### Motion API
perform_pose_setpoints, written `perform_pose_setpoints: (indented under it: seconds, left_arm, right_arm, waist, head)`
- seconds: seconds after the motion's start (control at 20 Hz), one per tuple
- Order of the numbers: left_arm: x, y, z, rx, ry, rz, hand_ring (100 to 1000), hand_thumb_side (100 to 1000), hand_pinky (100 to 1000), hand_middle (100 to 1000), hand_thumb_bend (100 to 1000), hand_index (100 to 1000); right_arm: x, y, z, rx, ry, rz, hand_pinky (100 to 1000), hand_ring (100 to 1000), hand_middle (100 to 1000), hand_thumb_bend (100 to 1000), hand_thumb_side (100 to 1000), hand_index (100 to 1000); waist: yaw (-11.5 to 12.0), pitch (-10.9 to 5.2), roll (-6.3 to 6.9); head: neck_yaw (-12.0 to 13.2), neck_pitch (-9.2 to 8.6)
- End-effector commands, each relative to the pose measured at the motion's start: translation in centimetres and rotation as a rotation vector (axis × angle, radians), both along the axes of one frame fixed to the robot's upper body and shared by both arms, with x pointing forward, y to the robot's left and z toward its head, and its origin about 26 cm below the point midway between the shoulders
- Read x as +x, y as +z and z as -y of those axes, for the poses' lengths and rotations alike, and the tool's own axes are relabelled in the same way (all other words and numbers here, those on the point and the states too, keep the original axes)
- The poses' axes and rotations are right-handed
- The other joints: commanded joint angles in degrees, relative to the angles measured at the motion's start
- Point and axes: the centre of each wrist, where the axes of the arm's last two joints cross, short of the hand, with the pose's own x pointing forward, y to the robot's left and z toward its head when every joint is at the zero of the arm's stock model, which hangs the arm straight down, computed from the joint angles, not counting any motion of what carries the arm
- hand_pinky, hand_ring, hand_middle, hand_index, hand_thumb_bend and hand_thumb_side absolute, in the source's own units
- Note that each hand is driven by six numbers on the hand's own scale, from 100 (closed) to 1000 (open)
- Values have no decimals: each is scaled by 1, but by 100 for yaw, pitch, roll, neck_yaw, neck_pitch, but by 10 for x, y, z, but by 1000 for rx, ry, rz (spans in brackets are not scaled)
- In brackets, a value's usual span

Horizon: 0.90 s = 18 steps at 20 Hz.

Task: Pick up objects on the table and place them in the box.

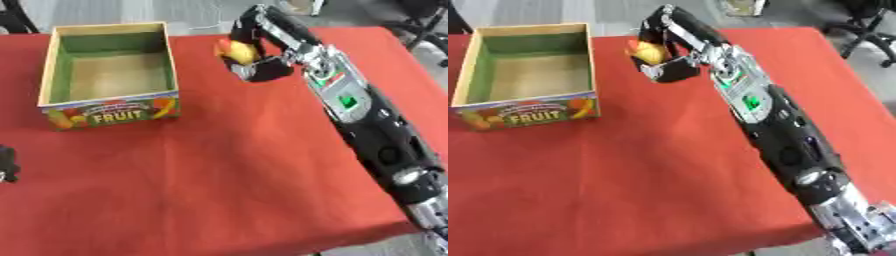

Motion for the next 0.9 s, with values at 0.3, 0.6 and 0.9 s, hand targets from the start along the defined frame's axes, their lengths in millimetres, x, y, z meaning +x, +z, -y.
perform_pose_setpoints:
  seconds: [0.3, 0.6, 0.9]
  left_arm:
    - [1, 6, 4, 22, -44, 18, 514, 373, 492, 527, 329, 515]
    - [5, 14, 17, 20, -111, 40, 514, 372, 492, 526, 330, 515]
    - [9, 22, 29, 21, -171, 66, 513, 370, 492, 526, 331, 514]
  right_arm:
    - [28, 24, -24, -19, 11, 33, 216, 389, 292, 100, 100, 442]
    - [57, 11, -33, -14, -30, 15, 277, 431, 332, 100, 100, 479]
    - [81, -21, -31, -30, -117, -37, 365, 480, 383, 100, 100, 515]
  waist:
    - [319, -120, -5]
    - [852, -40, -64]
    - [1386, 51, -112]
  head:
    - [-230, -53]
    - [-567, -176]
    - [-928, -308]
